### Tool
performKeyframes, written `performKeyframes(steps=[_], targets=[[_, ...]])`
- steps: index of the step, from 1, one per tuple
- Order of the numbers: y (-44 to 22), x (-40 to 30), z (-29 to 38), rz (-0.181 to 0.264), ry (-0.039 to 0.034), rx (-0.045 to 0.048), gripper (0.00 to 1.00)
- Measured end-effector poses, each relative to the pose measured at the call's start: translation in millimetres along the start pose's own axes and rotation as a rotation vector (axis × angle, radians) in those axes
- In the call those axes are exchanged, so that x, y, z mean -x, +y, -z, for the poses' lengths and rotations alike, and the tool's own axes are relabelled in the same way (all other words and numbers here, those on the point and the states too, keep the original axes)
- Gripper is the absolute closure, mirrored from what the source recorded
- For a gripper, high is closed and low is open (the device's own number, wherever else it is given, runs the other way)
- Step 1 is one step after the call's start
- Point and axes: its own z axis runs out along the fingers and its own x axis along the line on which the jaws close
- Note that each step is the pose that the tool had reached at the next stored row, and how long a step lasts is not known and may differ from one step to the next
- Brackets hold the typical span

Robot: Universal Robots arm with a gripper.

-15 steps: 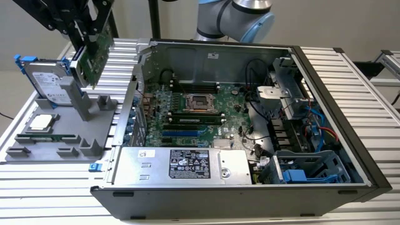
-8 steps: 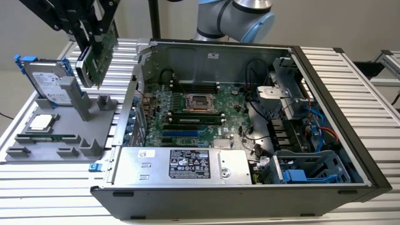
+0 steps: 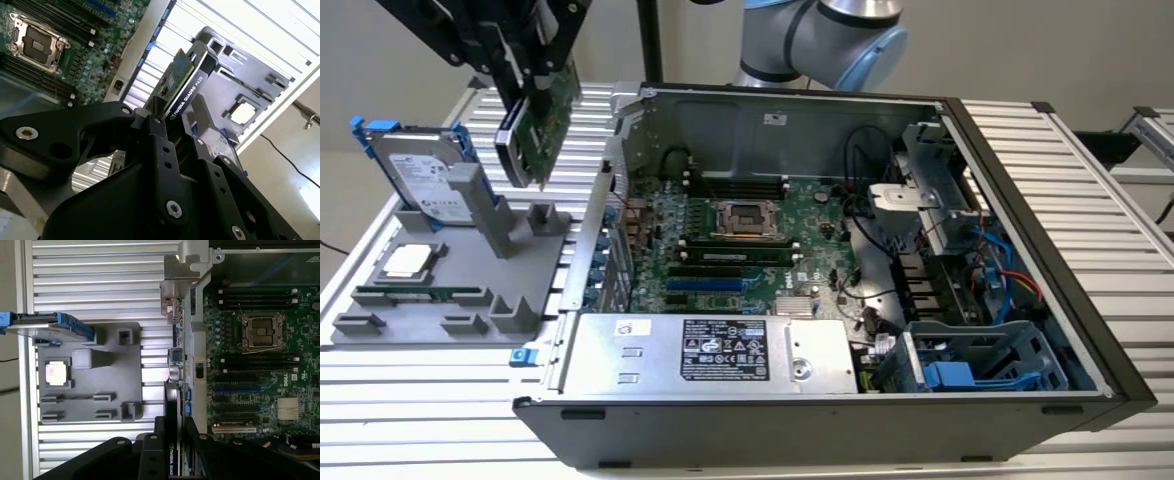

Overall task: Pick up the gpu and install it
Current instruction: 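Pick up the gpu and move the gpu toward the slot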

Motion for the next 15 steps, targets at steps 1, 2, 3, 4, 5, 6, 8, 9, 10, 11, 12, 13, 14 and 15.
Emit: performKeyframes(steps=[1,2,3,4,5,6,8,9,10,11,12,13,14,15], targets=[[0.1,1.1,0.0,0.000,0.0001,0.0000,1.00],[0.1,2.3,0.0,0.000,0.0001,0.0000,1.00],[0.2,3.5,0.0,0.000,0.0002,0.0000,1.00],[0.2,4.7,-0.1,0.000,0.0002,0.0000,1.00],[0.3,5.9,-0.1,0.000,0.0002,0.0000,1.00],[0.3,7.1,-0.1,0.000,0.0002,0.0000,1.00],[0.4,9.6,-0.1,0.000,0.0004,0.0000,1.00],[0.5,10.9,-0.1,0.000,0.0005,-0.0001,1.00],[0.5,12.2,-0.1,0.000,0.0005,0.0000,1.00],[0.6,13.5,-0.2,0.000,0.0006,0.0000,1.00],[0.6,14.8,-0.2,0.000,0.0007,0.0000,1.00],[0.7,16.1,-0.2,0.000,0.0008,0.0000,1.00],[0.7,17.5,-0.2,0.000,0.0009,0.0000,1.00],[0.8,18.8,-0.2,0.000,0.0010,0.0000,1.00]])
